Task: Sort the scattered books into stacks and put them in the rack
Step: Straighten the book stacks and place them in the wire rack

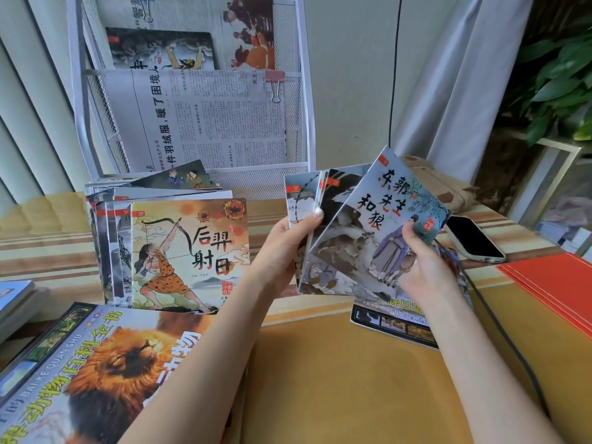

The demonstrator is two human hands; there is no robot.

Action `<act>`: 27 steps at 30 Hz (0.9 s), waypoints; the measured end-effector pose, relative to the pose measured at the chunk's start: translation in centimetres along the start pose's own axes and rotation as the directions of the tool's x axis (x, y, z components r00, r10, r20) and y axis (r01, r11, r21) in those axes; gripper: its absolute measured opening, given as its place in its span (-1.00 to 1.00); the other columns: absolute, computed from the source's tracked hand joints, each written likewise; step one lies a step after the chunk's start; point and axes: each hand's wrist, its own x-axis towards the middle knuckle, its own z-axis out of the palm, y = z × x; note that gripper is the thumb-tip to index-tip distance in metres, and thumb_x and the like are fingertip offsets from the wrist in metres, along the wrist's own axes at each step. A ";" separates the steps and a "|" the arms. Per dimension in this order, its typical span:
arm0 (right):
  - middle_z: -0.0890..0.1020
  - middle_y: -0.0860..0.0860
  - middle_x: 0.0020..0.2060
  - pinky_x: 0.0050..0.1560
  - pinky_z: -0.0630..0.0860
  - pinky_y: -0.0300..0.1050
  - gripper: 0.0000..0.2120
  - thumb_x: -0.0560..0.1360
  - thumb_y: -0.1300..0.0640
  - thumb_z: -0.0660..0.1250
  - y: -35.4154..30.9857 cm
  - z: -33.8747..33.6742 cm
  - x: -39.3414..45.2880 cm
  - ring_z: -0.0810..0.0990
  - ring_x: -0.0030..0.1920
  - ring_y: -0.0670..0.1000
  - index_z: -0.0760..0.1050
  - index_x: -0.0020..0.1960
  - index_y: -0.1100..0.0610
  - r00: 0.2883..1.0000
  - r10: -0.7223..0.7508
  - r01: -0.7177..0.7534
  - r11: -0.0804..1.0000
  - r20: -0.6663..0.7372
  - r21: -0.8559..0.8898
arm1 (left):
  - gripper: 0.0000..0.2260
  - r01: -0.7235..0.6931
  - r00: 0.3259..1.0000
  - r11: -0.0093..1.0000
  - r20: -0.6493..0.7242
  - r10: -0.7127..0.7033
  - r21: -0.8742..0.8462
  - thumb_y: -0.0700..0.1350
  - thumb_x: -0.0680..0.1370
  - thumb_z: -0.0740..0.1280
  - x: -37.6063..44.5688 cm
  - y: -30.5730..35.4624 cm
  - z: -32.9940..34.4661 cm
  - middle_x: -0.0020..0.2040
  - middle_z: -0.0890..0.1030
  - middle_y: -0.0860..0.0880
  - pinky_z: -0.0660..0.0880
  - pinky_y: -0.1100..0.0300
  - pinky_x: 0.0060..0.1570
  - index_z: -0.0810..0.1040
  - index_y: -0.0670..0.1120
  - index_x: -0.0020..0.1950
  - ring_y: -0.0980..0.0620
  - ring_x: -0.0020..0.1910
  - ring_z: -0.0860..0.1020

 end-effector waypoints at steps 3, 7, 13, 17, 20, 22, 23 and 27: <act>0.62 0.07 0.01 0.05 0.54 0.08 -0.60 0.38 0.00 0.38 0.0 0.4 -0.1 0.61 0.00 0.11 0.50 0.16 0.14 1.000 0.011 -0.011 1.000 0.011 -0.011 | -0.65 -0.019 0.996 0.999 -0.091 0.015 -0.042 -0.06 0.55 0.29 0.2 0.0 -0.8 -0.09 0.69 -0.15 0.60 0.16 -0.21 0.53 -0.28 0.21 -0.04 -0.19 0.67; 0.63 0.02 -0.02 0.08 0.50 0.05 -0.62 0.28 0.10 0.43 0.6 0.9 -0.2 0.57 0.07 0.09 0.51 0.07 0.11 0.998 -0.030 0.034 0.997 0.050 -0.074 | -0.66 -0.017 0.994 0.999 -0.106 0.012 -0.046 0.02 0.51 0.29 0.1 0.1 -0.9 -0.08 0.70 -0.18 0.63 0.10 -0.16 0.59 -0.22 0.09 -0.09 -0.16 0.68; 0.66 -0.08 -0.04 0.01 0.51 -0.02 -0.61 0.21 0.01 0.49 0.9 1.2 -0.2 0.57 0.08 0.00 0.54 0.03 -0.04 0.994 -0.038 0.046 0.995 0.101 -0.087 | -0.69 0.029 0.999 0.997 -0.011 -0.030 -0.075 0.05 0.46 0.28 -0.3 0.5 -0.3 -0.06 0.69 -0.20 0.60 0.00 -0.02 0.70 -0.13 -0.06 -0.12 -0.11 0.68; 0.66 -0.05 -0.04 -0.04 0.51 -0.02 -0.54 0.18 0.02 0.51 0.8 1.1 -0.1 0.57 0.08 0.04 0.54 0.06 -0.02 0.993 -0.018 0.024 0.998 0.118 -0.055 | -0.65 0.081 0.996 0.983 0.040 -0.076 -0.165 0.02 0.41 0.30 -0.3 0.9 -0.2 -0.20 0.69 -0.18 0.63 0.07 -0.23 0.62 -0.21 0.01 -0.11 -0.24 0.67; 0.61 0.02 0.10 0.04 0.52 0.03 -0.45 0.22 0.04 0.47 0.8 0.9 -0.1 0.56 0.12 0.07 0.47 0.19 0.02 0.990 0.009 -0.006 1.000 0.140 -0.019 | -0.63 0.083 0.993 0.979 0.095 -0.066 -0.188 -0.01 0.43 0.31 -0.3 0.8 -0.1 -0.22 0.69 -0.17 0.60 0.11 -0.25 0.56 -0.25 0.09 -0.10 -0.25 0.67; 0.63 0.01 0.10 0.00 0.53 0.01 -0.47 0.24 0.02 0.47 0.8 0.8 -0.1 0.59 0.10 0.04 0.47 0.19 0.01 0.987 0.007 -0.005 1.000 0.161 -0.011 | -0.69 0.085 0.990 0.977 0.130 -0.060 -0.197 -0.04 0.43 0.35 -0.4 0.8 -0.1 -0.23 0.68 -0.16 0.60 0.11 -0.23 0.58 -0.24 0.03 -0.09 -0.27 0.66; 0.64 0.00 0.06 -0.06 0.55 -0.03 -0.53 0.27 0.04 0.44 0.8 0.8 -0.1 0.61 0.06 0.02 0.48 0.17 0.01 0.986 0.007 -0.005 1.000 0.169 -0.013 | -0.70 0.086 0.988 0.976 0.145 -0.058 -0.200 -0.04 0.41 0.37 -0.5 0.8 0.0 -0.23 0.68 -0.16 0.60 0.10 -0.23 0.59 -0.24 0.00 -0.08 -0.28 0.66; 0.66 -0.02 0.00 -0.18 0.61 -0.12 -0.59 0.35 0.11 0.33 0.7 0.6 -0.1 0.65 -0.02 -0.02 0.45 0.21 0.04 0.978 0.004 -0.003 1.000 0.209 -0.007 | -0.55 0.098 0.976 0.974 0.210 -0.055 -0.203 0.01 0.19 0.56 -0.4 0.8 -0.2 -0.20 0.68 -0.18 0.60 0.09 -0.19 0.64 -0.24 -0.05 -0.10 -0.26 0.65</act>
